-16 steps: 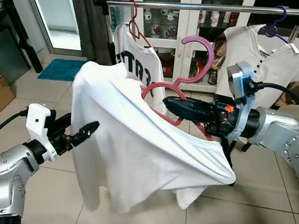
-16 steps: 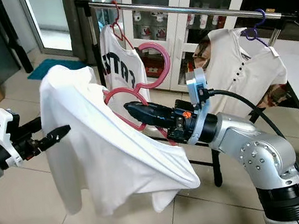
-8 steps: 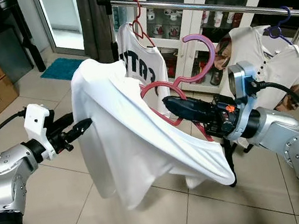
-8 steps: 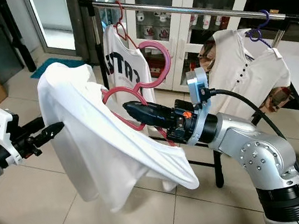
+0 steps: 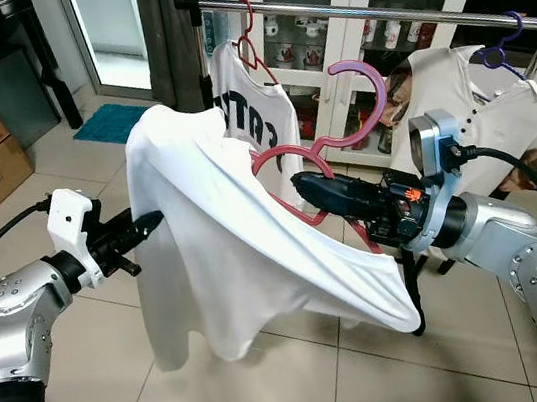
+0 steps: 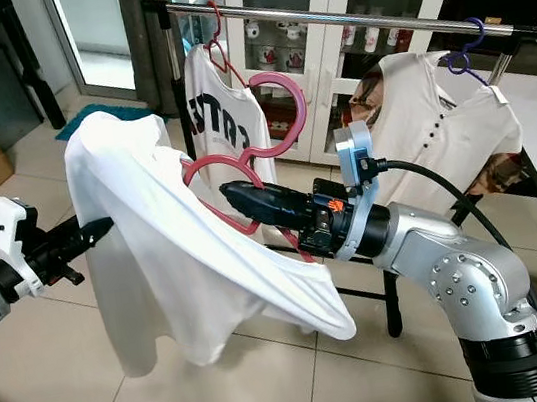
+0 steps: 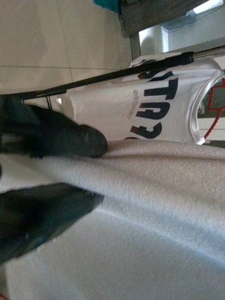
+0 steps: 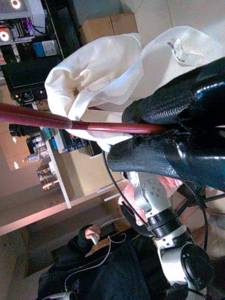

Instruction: Hang hanger

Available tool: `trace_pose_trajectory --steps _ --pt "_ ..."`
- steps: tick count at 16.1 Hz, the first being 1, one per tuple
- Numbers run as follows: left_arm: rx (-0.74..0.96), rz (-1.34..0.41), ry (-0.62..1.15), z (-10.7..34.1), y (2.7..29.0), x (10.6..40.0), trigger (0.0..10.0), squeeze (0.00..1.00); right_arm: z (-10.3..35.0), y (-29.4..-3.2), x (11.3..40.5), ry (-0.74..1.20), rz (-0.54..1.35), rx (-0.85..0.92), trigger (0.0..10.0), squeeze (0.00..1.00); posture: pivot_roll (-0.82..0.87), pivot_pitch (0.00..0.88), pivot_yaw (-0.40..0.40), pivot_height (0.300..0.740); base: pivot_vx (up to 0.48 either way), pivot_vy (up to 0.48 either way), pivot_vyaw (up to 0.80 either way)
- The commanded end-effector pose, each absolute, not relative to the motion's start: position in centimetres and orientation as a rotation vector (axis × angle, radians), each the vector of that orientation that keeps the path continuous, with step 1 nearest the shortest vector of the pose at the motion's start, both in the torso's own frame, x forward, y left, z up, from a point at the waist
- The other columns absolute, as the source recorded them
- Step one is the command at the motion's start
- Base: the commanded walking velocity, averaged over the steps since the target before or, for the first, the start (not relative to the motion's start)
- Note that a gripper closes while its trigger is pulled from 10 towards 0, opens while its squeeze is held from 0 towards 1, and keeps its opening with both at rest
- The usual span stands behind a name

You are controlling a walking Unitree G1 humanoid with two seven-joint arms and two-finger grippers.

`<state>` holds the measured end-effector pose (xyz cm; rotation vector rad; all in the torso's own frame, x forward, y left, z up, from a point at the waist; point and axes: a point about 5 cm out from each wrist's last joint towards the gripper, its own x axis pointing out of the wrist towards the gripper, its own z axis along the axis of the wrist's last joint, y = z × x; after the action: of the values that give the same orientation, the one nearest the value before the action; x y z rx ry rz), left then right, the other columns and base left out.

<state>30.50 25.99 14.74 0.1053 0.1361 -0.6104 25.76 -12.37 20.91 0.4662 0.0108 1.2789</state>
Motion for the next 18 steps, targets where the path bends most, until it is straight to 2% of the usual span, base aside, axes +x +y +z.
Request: trace_pose_trajectory --steps 1,10,14,17,18 --pt "0.124 -0.572 0.125 14.8 26.2 30.7 0.0 0.00 21.6 -12.7 25.6 -0.033 1.281 0.470 10.0 0.00 0.00 0.000 -0.069 0.710 0.000 0.000 0.00" --pt "0.018 -0.295 0.109 11.9 27.2 29.8 0.0 0.00 21.9 -13.4 26.3 -0.070 1.197 0.500 10.0 0.00 -0.01 0.000 -0.062 0.710 0.000 0.000 0.00" --pt "-0.058 -0.081 0.121 9.9 28.5 28.9 0.0 0.00 21.5 -13.9 27.6 -0.052 1.081 0.492 10.0 0.00 -0.01 0.000 -0.064 0.710 0.000 0.000 0.00" --pt "-0.079 0.003 0.169 8.3 28.7 28.3 0.0 0.00 21.4 -14.2 28.1 -0.051 1.035 0.495 10.0 0.00 -0.01 0.000 -0.067 0.710 0.000 0.000 0.00" --pt "-0.106 0.112 0.210 7.1 29.0 27.9 0.0 0.00 21.5 -14.4 28.4 -0.055 1.007 0.495 10.0 0.00 -0.01 0.000 -0.069 0.710 0.000 0.000 0.00"
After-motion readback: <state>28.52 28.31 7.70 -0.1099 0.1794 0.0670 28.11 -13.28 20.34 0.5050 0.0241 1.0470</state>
